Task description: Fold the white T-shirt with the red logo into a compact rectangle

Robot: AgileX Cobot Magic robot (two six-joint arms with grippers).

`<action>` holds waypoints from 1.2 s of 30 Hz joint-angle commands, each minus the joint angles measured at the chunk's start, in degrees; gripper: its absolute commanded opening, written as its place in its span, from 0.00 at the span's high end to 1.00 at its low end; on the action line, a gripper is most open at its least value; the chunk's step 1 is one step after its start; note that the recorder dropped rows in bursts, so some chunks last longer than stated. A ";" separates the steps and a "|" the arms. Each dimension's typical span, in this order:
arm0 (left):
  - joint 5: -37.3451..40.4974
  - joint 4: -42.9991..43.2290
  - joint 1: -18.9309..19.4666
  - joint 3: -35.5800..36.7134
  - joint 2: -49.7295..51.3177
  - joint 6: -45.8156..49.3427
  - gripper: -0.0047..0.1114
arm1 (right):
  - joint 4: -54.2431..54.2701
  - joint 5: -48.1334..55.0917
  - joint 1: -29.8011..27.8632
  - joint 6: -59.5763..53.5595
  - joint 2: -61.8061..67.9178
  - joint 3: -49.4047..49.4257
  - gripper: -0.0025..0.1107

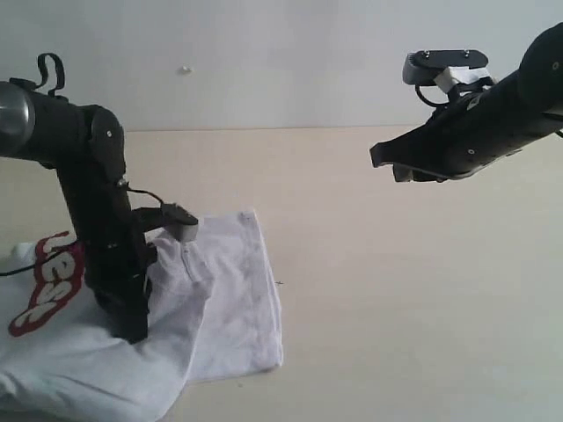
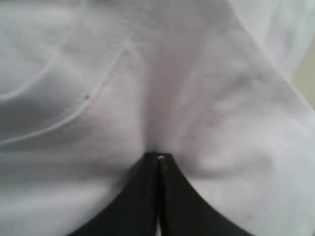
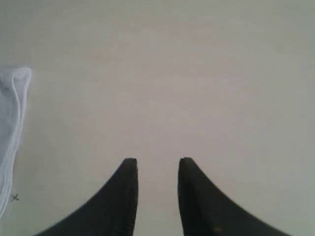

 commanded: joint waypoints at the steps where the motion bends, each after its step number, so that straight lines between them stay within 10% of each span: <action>1: -2.58 -0.13 0.04 3.23 -4.81 -1.65 0.96 | 11.69 1.47 0.12 -12.02 -0.19 0.06 0.72; 9: -24.56 -4.61 9.76 4.76 -19.21 -12.53 0.96 | 57.17 22.38 3.02 -53.86 6.72 0.06 0.60; 15: -26.69 -6.86 18.16 5.99 -19.85 -17.74 0.96 | 57.30 12.20 13.25 -51.50 12.58 -0.08 0.50; 26: -28.00 -9.58 18.37 5.99 -19.75 -17.63 0.96 | 42.13 10.57 20.82 -25.77 25.14 -12.53 0.46; 36: -28.61 -9.67 18.37 6.66 -19.17 -17.63 0.96 | 42.29 10.36 25.19 -24.31 26.46 -15.85 0.46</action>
